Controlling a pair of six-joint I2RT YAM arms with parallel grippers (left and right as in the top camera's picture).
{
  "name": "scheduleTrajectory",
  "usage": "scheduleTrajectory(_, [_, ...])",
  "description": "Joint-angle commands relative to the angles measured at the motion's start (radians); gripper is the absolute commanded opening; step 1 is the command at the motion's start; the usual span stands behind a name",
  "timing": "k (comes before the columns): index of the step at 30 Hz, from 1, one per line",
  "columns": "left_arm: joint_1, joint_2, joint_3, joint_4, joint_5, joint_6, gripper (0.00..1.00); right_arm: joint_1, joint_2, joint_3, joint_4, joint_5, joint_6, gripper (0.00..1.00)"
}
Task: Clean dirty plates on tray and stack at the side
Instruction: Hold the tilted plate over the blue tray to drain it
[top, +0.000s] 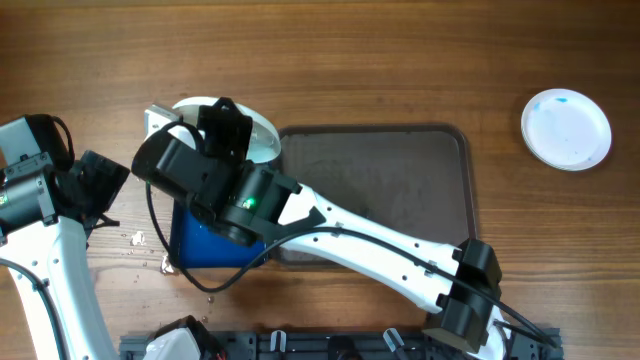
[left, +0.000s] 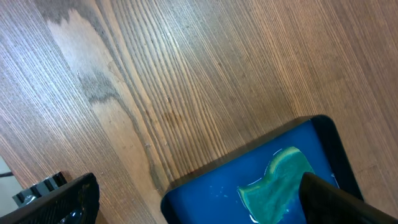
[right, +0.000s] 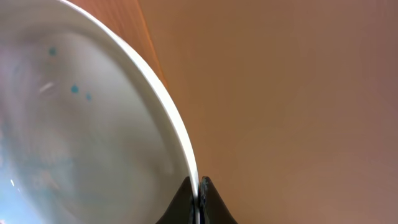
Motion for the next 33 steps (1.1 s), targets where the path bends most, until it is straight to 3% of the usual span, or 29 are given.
scheduleTrajectory(1, [0.007, 0.003, 0.008, 0.000, -0.020, -0.018, 1.00, -0.001, 0.011, 0.022, 0.009, 0.059, -0.023, 0.04])
scheduleTrajectory(12, [0.007, 0.003, 0.008, 0.000, -0.020, -0.018, 1.00, 0.000, 0.011, 0.022, 0.012, 0.091, -0.016, 0.05])
scheduleTrajectory(22, [0.007, 0.003, 0.008, 0.000, -0.020, -0.018, 1.00, -0.005, 0.012, 0.015, 0.020, 0.141, 0.106, 0.05])
scheduleTrajectory(24, [0.007, 0.003, 0.008, 0.000, -0.020, -0.018, 1.00, -0.005, 0.012, 0.015, -0.060, 0.001, 0.252, 0.04])
scheduleTrajectory(27, [0.007, 0.003, 0.008, -0.002, -0.019, -0.018, 1.00, -0.014, 0.012, 0.015, -0.257, -0.558, 0.331, 0.04])
scheduleTrajectory(28, [0.007, 0.003, 0.008, -0.003, -0.019, -0.018, 1.00, -0.024, 0.018, 0.014, -0.254, -0.590, 0.393, 0.05])
scheduleTrajectory(29, [0.007, 0.003, 0.008, -0.003, -0.019, -0.018, 1.00, -0.029, 0.025, 0.013, -0.237, -0.473, 0.467, 0.04])
scheduleTrajectory(31, [0.007, 0.003, 0.008, -0.002, -0.019, -0.018, 1.00, -0.031, 0.040, 0.013, -0.189, -0.040, 0.552, 0.05])
scheduleTrajectory(33, [0.007, 0.003, 0.008, -0.002, -0.019, -0.018, 1.00, -0.031, 0.056, 0.013, -0.107, 0.306, 0.474, 0.04])
